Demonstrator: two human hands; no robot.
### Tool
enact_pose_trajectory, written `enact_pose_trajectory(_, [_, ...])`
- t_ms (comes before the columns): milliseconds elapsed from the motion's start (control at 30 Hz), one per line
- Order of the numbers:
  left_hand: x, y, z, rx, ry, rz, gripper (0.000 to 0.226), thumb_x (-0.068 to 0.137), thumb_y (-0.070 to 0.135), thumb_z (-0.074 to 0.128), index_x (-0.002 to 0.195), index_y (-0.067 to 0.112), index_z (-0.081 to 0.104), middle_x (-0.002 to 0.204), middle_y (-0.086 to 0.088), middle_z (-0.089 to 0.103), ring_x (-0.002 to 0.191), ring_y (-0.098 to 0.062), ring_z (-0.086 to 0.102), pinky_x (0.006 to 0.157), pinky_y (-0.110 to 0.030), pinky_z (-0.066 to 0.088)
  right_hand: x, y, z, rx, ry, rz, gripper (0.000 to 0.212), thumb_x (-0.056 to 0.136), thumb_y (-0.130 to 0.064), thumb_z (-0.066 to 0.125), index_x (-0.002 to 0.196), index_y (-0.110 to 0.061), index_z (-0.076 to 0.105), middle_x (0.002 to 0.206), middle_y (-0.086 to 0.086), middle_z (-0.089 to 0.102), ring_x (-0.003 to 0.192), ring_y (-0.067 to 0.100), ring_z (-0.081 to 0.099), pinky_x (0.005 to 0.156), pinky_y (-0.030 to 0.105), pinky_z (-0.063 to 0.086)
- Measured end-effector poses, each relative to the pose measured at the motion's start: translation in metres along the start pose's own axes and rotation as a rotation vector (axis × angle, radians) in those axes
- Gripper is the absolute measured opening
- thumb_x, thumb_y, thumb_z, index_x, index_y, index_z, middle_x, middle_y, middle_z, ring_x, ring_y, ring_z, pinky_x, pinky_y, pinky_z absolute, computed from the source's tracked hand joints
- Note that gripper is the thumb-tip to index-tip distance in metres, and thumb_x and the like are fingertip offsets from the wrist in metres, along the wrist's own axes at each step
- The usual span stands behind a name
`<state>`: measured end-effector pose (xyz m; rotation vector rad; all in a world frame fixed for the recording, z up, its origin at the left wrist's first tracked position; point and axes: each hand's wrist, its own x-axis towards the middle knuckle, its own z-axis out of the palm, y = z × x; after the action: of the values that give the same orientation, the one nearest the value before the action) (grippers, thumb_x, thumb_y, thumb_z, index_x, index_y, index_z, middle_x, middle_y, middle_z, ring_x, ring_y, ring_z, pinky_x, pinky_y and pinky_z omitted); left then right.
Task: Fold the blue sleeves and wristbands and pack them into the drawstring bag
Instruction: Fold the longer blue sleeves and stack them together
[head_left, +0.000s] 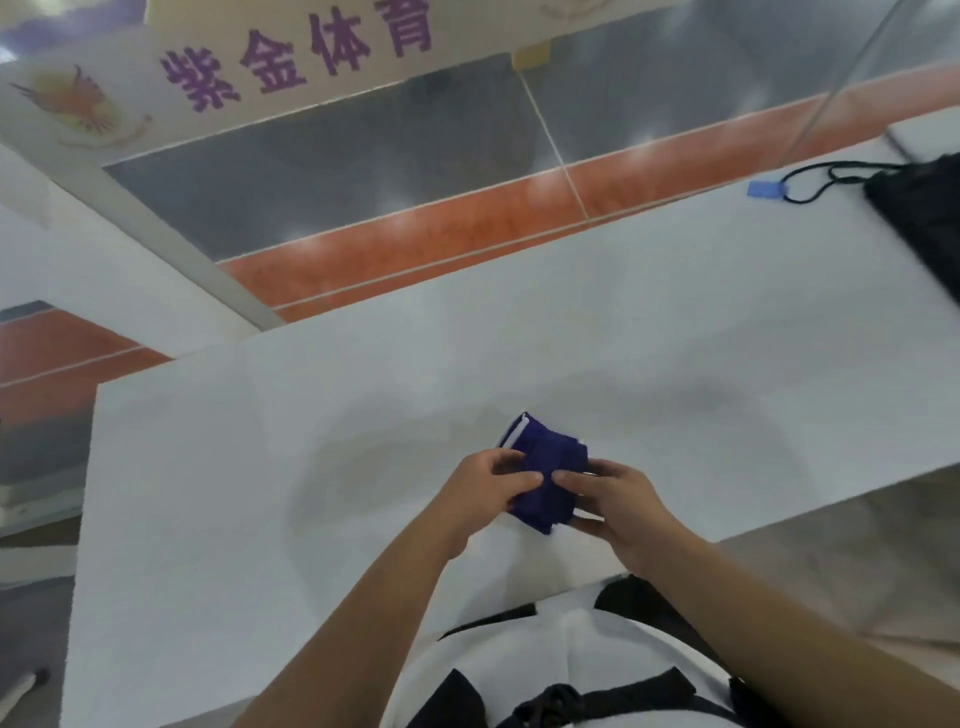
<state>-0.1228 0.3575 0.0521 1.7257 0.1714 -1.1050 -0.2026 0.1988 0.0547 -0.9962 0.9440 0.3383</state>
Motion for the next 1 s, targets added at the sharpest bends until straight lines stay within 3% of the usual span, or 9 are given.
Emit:
enact_pose_trajectory(200, [0.021,0.001,-0.002,0.162,0.0,0.007,0.028,0.091,0.017,0.065,0.119,0.015,0.063,0.113,-0.002,0.072,0.101,-0.022,0.07,0.094,-0.044,0.057,0.01,0.009,0.024,0.082,0.234,-0.021,0.027,0.08,0.004,0.076,0.103,-0.005,0.064,0.097,0.014,0.073,0.083,0.027,0.073,0.064,0.035,0.061])
enact_pose_trajectory(300, [0.022,-0.001,-0.004,0.369,0.03,0.101,0.036,0.089,0.022,0.067,0.124,0.016,0.066,0.115,0.001,0.074,0.098,-0.017,0.07,0.084,-0.032,0.058,0.012,0.013,0.03,0.044,0.309,-0.047,0.031,0.078,0.004,0.079,0.103,-0.004,0.063,0.093,0.011,0.071,0.077,0.022,0.07,0.058,0.032,0.06])
enact_pose_trajectory(367, [0.018,0.003,-0.007,0.632,0.139,0.197,0.039,0.087,0.032,0.069,0.125,0.022,0.064,0.114,0.005,0.072,0.095,-0.014,0.067,0.074,-0.024,0.048,0.014,0.016,0.031,0.026,0.342,-0.057,0.033,0.076,0.003,0.08,0.102,-0.006,0.061,0.091,0.01,0.069,0.075,0.019,0.068,0.061,0.033,0.058])
enact_pose_trajectory(467, [0.023,0.003,-0.015,0.815,0.259,0.311,0.055,0.079,0.043,0.077,0.126,0.027,0.054,0.117,0.004,0.061,0.102,-0.016,0.058,0.077,-0.029,0.048,0.019,0.02,0.029,-0.004,0.39,-0.051,0.053,0.074,-0.006,0.085,0.115,-0.009,0.052,0.098,0.007,0.062,0.081,0.017,0.062,0.064,0.035,0.054])
enact_pose_trajectory(567, [0.035,0.007,-0.02,0.588,0.106,0.152,0.089,0.072,0.039,0.085,0.145,0.025,0.036,0.137,-0.001,0.047,0.124,-0.024,0.05,0.094,-0.042,0.053,0.023,0.025,0.023,-0.007,0.369,-0.005,0.071,0.071,-0.015,0.089,0.126,-0.015,0.045,0.113,0.007,0.059,0.097,0.023,0.059,0.08,0.045,0.053])
enact_pose_trajectory(667, [0.042,0.014,-0.018,0.326,-0.041,-0.001,0.078,0.075,0.026,0.087,0.141,0.02,0.044,0.125,0.005,0.054,0.109,-0.024,0.06,0.08,-0.042,0.061,0.023,0.024,0.01,0.027,0.281,0.035,0.078,0.071,-0.019,0.089,0.135,-0.014,0.046,0.126,0.005,0.061,0.114,0.027,0.058,0.091,0.054,0.051])
enact_pose_trajectory(800, [0.05,0.019,-0.001,0.334,-0.102,0.011,0.074,0.071,0.024,0.089,0.135,0.021,0.05,0.121,0.005,0.058,0.108,-0.027,0.064,0.082,-0.049,0.061,0.013,0.029,-0.013,0.039,0.265,0.016,0.089,0.069,-0.027,0.09,0.143,-0.015,0.043,0.129,0.005,0.062,0.112,0.024,0.06,0.086,0.05,0.052])
enact_pose_trajectory(933, [0.052,0.021,0.034,0.359,-0.163,0.033,0.08,0.072,0.022,0.089,0.14,0.018,0.048,0.113,0.008,0.054,0.106,-0.023,0.061,0.085,-0.046,0.061,0.006,0.042,-0.037,0.065,0.389,-0.003,0.074,0.074,-0.031,0.085,0.138,-0.016,0.049,0.126,0.006,0.059,0.111,0.024,0.055,0.096,0.051,0.049])
enact_pose_trajectory(1000, [0.052,0.021,0.055,0.381,-0.198,0.04,0.078,0.073,0.021,0.089,0.139,0.018,0.047,0.113,0.007,0.055,0.103,-0.021,0.059,0.085,-0.046,0.06,0.004,0.048,-0.052,0.069,0.468,-0.018,0.08,0.075,-0.034,0.083,0.141,-0.017,0.043,0.133,0.009,0.053,0.115,0.026,0.051,0.097,0.048,0.046])
